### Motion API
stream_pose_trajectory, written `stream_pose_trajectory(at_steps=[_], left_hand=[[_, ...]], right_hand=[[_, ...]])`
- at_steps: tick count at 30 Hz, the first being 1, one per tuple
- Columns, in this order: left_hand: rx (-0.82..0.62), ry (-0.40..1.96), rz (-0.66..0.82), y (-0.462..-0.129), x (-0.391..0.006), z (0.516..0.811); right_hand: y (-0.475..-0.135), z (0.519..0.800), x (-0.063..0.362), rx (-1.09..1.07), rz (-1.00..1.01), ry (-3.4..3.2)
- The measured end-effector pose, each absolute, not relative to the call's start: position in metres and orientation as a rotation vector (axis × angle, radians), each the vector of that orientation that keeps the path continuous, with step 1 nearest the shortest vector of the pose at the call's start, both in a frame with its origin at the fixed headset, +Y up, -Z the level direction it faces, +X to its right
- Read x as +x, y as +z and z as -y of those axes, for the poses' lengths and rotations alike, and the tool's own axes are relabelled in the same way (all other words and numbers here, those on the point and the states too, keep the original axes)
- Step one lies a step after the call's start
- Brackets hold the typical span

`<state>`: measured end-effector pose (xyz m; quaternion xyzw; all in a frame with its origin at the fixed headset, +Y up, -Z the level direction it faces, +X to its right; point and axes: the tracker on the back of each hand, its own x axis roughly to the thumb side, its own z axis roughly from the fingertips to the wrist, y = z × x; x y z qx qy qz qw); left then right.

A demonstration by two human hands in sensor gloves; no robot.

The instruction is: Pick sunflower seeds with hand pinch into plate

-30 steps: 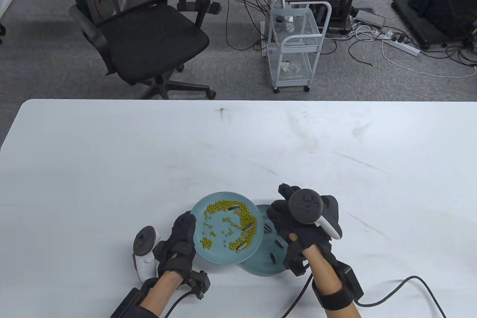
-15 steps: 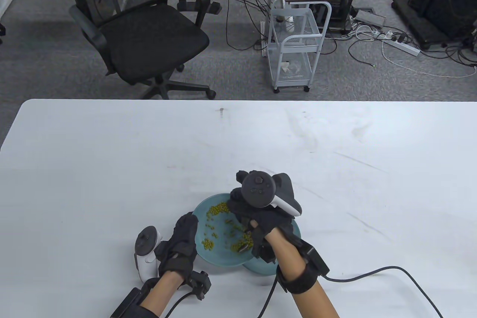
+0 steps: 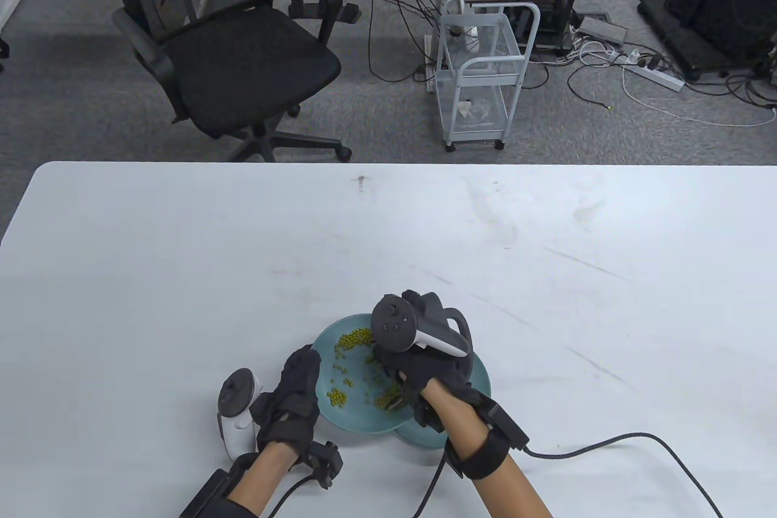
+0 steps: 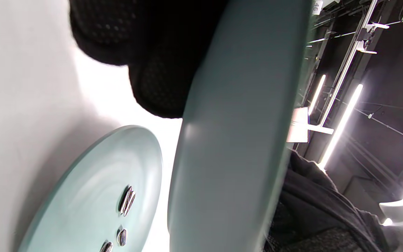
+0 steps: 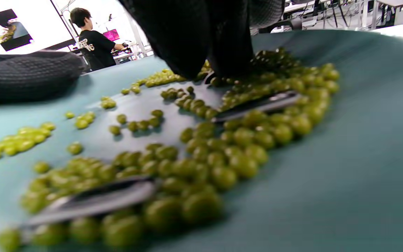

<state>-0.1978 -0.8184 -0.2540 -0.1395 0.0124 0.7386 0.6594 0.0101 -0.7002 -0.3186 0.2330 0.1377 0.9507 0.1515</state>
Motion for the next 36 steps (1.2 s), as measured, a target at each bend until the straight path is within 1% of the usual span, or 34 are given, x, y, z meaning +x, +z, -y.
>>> stream_pose_trajectory(at_steps=[7, 13, 17, 23, 28, 31, 36], left_hand=[[-0.312, 1.671, -0.026, -0.254, -0.198, 0.818], [-0.326, 1.683, -0.011, -0.254, -0.197, 0.817], [-0.323, 1.677, -0.014, -0.254, -0.198, 0.818], [-0.322, 1.679, -0.013, -0.254, -0.198, 0.817], [-0.320, 1.676, -0.022, -0.253, -0.198, 0.818], [-0.315, 1.672, -0.013, -0.254, -0.198, 0.817], [-0.319, 1.681, -0.018, -0.254, -0.198, 0.818]], right_hand=[[-0.318, 0.701, 0.012, 0.653, -0.406, 2.616], [-0.320, 0.698, 0.019, 0.627, -0.329, 2.568], [-0.319, 0.700, 0.016, 0.649, -0.378, 2.619], [-0.319, 0.698, 0.017, 0.653, -0.320, 2.569], [-0.320, 0.697, 0.024, 0.597, -0.280, 2.548], [-0.320, 0.701, 0.024, 0.579, -0.326, 2.582], [-0.320, 0.702, 0.022, 0.596, -0.339, 2.558]])
